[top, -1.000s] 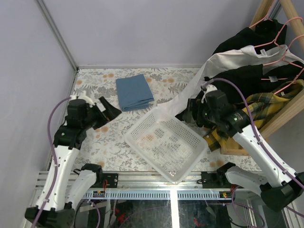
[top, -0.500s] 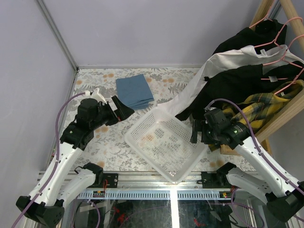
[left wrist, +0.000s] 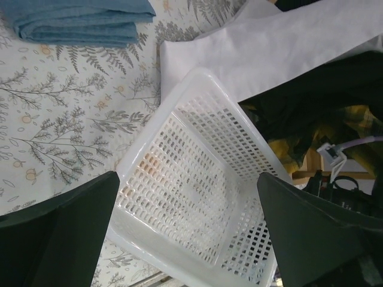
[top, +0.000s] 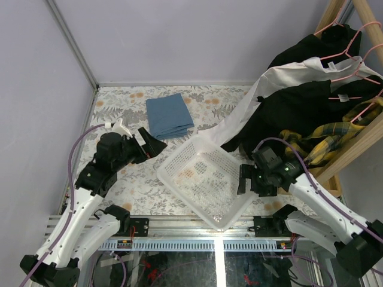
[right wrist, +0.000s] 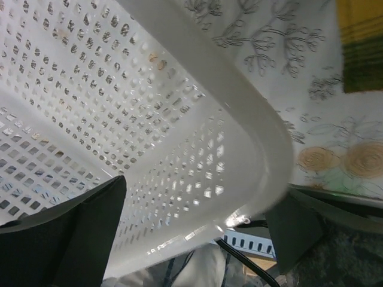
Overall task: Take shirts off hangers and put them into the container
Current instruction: Move the bin to the center of the board.
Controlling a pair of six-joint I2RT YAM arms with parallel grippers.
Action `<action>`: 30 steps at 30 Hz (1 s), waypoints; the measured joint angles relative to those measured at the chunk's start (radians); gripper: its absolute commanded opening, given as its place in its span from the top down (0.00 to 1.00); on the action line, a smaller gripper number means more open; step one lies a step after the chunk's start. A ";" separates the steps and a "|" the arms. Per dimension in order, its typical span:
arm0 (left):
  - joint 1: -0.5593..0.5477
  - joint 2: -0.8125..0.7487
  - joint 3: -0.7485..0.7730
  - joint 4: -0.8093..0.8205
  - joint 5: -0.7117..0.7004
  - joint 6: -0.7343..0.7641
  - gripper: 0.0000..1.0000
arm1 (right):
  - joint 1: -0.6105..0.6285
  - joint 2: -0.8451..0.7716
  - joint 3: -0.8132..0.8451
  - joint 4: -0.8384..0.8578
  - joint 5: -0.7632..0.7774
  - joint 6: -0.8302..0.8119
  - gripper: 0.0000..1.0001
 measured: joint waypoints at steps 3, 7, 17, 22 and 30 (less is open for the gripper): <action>0.000 -0.011 0.005 -0.011 -0.042 0.000 0.00 | 0.033 0.079 -0.010 0.072 -0.028 0.020 0.00; 0.000 -0.009 0.024 -0.043 -0.105 0.000 0.00 | 0.109 0.160 -0.010 0.229 -0.032 0.082 0.00; 0.000 -0.096 -0.005 -0.115 -0.230 -0.070 0.00 | 0.257 0.603 0.285 0.478 -0.060 0.067 0.01; 0.000 -0.109 -0.018 -0.158 -0.238 -0.090 0.00 | 0.261 0.806 0.509 0.499 -0.084 -0.013 0.01; 0.000 -0.065 -0.018 -0.153 -0.145 -0.067 0.00 | 0.265 0.837 0.649 0.423 0.062 -0.174 0.01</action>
